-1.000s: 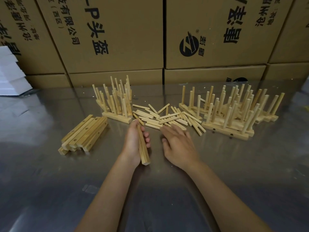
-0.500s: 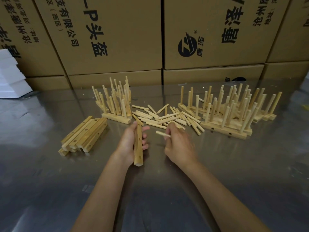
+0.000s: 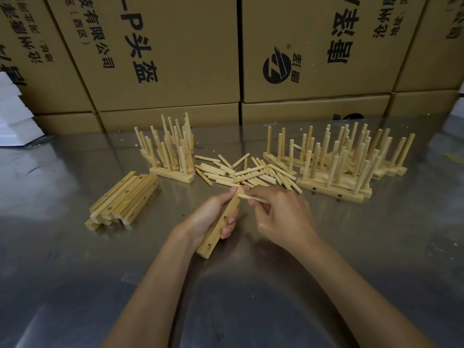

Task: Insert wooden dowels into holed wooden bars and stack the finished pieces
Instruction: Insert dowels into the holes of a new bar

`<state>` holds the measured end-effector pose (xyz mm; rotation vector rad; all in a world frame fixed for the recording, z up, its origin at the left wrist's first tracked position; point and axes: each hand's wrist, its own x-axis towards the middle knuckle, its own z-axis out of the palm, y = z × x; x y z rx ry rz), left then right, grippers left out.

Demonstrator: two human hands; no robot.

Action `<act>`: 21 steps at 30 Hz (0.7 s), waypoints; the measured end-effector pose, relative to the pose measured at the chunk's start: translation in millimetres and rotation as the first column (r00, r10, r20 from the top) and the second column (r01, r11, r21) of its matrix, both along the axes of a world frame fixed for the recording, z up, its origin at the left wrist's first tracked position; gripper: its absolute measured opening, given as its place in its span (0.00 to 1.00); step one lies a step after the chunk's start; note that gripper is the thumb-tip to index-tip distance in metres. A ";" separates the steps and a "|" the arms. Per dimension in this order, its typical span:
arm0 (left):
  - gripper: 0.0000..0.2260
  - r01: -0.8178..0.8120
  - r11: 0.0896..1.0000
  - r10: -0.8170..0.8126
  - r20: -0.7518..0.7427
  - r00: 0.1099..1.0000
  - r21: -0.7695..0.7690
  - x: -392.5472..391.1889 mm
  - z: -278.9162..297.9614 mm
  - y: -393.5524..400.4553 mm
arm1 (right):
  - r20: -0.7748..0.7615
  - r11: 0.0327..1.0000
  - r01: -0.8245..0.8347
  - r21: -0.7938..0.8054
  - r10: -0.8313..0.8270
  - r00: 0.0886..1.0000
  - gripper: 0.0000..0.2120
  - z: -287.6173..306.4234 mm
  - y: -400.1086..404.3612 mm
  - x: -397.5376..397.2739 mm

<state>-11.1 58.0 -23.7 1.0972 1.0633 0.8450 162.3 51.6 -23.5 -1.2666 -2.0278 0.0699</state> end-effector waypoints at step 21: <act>0.17 -0.018 0.972 0.097 -0.328 0.940 0.235 16.1 -11.8 2.7 | -0.396 0.940 -0.139 -0.312 0.005 0.918 0.09 -21.1 7.8 -4.8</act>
